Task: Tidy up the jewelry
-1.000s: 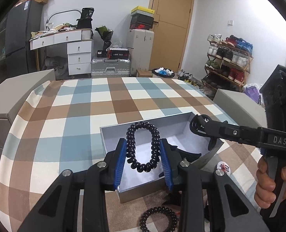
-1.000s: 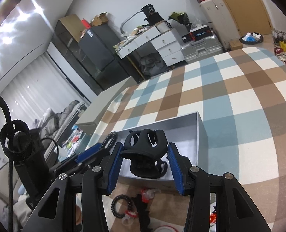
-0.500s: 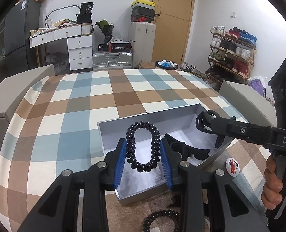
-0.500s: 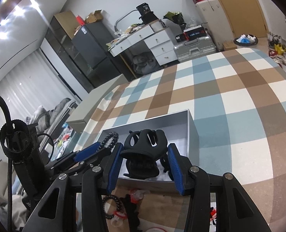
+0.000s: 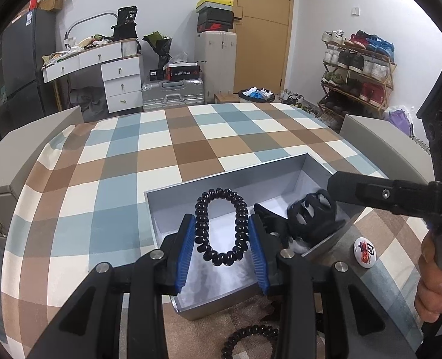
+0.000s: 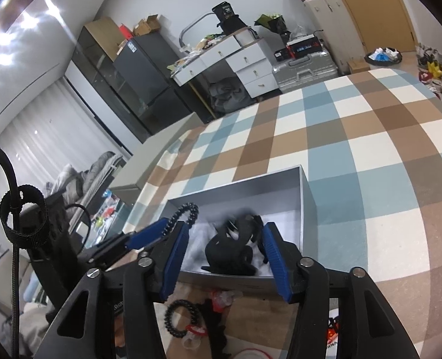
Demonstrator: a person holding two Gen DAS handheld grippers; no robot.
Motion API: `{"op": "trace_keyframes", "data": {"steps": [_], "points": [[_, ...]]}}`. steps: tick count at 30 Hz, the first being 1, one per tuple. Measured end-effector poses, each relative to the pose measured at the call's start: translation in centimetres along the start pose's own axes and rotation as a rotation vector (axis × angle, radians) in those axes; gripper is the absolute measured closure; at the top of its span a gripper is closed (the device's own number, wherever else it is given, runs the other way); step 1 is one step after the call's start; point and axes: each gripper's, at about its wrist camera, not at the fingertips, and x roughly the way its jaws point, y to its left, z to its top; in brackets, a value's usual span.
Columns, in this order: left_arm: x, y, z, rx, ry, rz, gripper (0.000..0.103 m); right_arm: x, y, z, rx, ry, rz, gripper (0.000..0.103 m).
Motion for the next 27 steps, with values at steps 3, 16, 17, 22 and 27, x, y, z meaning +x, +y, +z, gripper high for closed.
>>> {"op": "trace_keyframes", "data": {"steps": [3,16,17,22,27], "points": [[-0.1,0.1,0.0,-0.005,-0.005,0.004,0.070,-0.1,0.0,0.1,0.000,-0.003,0.006,0.050],[-2.7,-0.1,-0.7,-0.039,-0.049,-0.027,0.015,-1.1,0.5,0.0,-0.031,0.005,-0.025,0.022],[-3.1,0.1,-0.8,-0.050,-0.056,-0.027,0.014,-1.4,0.6,0.0,-0.037,0.004,-0.033,0.019],[-3.8,1.5,-1.6,-0.131,-0.029,-0.001,0.003,-2.3,0.8,-0.7,-0.084,0.055,-0.077,0.007],[-3.7,2.1,-2.9,-0.167,0.017,0.001,0.003,-3.0,0.2,-2.3,-0.112,0.108,-0.146,0.002]]}}
